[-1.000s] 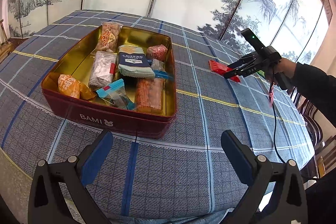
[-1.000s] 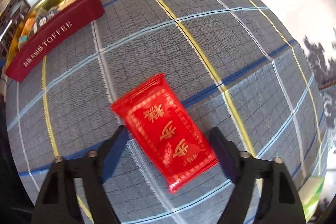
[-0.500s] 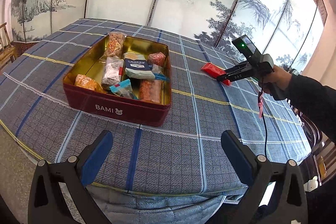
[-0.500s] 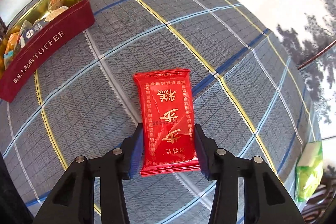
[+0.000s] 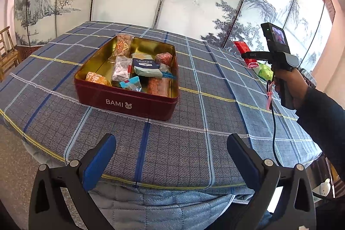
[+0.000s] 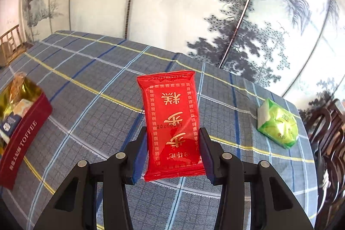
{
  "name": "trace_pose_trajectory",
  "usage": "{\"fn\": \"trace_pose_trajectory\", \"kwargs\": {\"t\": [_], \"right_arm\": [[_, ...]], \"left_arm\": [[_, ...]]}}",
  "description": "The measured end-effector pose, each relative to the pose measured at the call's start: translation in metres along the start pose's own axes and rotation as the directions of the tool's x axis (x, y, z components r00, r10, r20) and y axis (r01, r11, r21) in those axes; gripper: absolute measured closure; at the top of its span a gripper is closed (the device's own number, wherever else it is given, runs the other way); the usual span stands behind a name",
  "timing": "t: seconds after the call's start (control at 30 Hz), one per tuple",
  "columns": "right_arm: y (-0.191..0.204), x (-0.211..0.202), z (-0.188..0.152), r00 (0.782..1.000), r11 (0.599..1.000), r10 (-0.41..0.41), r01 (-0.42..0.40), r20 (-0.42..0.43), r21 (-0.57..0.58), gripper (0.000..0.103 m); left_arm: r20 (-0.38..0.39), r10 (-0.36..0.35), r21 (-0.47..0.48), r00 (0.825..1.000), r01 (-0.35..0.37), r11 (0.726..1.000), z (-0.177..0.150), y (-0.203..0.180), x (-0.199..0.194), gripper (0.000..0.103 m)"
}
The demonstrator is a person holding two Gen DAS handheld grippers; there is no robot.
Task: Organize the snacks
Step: 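Carry the red packet into the gold tin and open the right gripper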
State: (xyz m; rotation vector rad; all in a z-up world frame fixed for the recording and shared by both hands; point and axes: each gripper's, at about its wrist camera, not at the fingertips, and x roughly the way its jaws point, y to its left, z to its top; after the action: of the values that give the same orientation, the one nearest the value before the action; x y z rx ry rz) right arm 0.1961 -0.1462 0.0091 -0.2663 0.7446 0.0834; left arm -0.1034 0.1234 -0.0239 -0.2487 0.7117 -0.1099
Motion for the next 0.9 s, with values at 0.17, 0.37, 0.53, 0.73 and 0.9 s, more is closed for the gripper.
{"fn": "trace_pose_trajectory", "kwargs": {"t": [0.17, 0.37, 0.53, 0.73, 0.9], "right_arm": [[0.005, -0.004, 0.004, 1.0, 0.997, -0.007, 0.006, 0.011, 0.073, 0.057], [0.027, -0.014, 0.01, 0.999, 0.998, -0.007, 0.005, 0.033, 0.07, 0.057], [0.043, -0.024, 0.015, 0.999, 0.998, 0.014, -0.017, 0.048, 0.061, 0.057], [0.071, -0.035, 0.019, 0.997, 0.999, 0.04, -0.042, 0.063, 0.028, 0.057], [0.095, -0.044, 0.024, 0.994, 0.997, 0.076, -0.077, 0.073, 0.012, 0.057]], "left_arm": [[-0.001, 0.017, -0.002, 1.0, -0.017, 1.0, -0.004, 0.002, -0.003, 0.002], [-0.01, 0.022, -0.013, 1.0, -0.022, 1.0, -0.006, 0.005, -0.003, 0.002], [-0.013, 0.017, -0.011, 1.0, -0.017, 1.0, -0.009, 0.006, -0.002, 0.002], [-0.027, 0.022, -0.024, 0.999, -0.023, 0.999, -0.012, 0.014, -0.001, 0.002], [-0.023, 0.027, -0.045, 0.999, -0.028, 0.999, -0.015, 0.023, -0.004, 0.002]]}}
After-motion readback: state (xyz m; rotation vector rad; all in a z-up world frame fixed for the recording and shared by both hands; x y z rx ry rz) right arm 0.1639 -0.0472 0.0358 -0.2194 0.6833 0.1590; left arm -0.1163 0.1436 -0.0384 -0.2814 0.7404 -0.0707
